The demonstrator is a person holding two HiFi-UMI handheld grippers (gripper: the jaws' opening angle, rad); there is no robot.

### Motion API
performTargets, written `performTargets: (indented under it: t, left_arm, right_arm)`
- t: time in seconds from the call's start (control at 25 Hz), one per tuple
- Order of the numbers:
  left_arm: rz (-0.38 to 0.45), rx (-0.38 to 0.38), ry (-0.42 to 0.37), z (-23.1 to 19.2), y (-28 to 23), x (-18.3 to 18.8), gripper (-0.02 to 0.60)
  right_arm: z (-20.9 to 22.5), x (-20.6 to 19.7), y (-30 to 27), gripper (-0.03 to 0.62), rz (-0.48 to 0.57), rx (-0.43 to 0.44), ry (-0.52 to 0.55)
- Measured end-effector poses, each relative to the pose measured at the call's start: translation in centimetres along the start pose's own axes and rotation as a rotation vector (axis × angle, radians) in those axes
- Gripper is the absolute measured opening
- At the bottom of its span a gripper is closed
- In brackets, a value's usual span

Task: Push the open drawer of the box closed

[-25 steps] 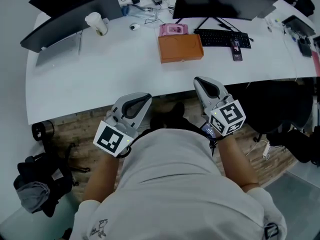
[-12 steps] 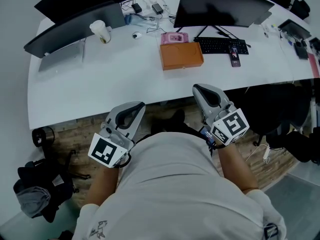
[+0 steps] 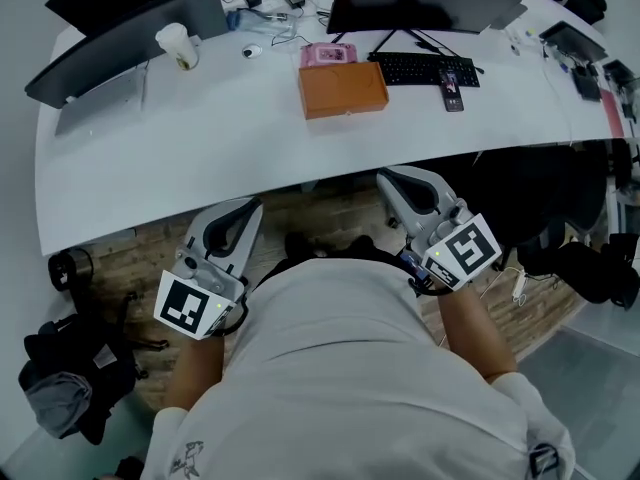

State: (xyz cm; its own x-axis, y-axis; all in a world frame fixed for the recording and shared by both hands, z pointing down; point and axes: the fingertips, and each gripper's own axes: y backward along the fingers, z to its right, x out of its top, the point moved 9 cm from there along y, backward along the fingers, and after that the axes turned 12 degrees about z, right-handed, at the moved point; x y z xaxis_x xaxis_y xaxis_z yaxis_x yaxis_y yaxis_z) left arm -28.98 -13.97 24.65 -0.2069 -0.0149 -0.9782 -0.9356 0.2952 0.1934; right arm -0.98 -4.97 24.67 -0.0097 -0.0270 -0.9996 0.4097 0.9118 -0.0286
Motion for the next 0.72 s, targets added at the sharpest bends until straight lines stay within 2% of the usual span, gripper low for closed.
performTargets:
  t: [0.32, 0.72]
  left_arm:
    - [-0.019, 0.063, 0.000, 4.3, -1.2, -0.2, -0.002]
    - [-0.052, 0.097, 0.002, 15.7, -6.2, -3.2, -0.002]
  right_arm:
    - [0.8, 0.6, 3.8, 0.003, 0.019, 0.085, 0.026]
    - [3.9, -0.9, 14.5, 0.003, 0.025, 0.166, 0.020]
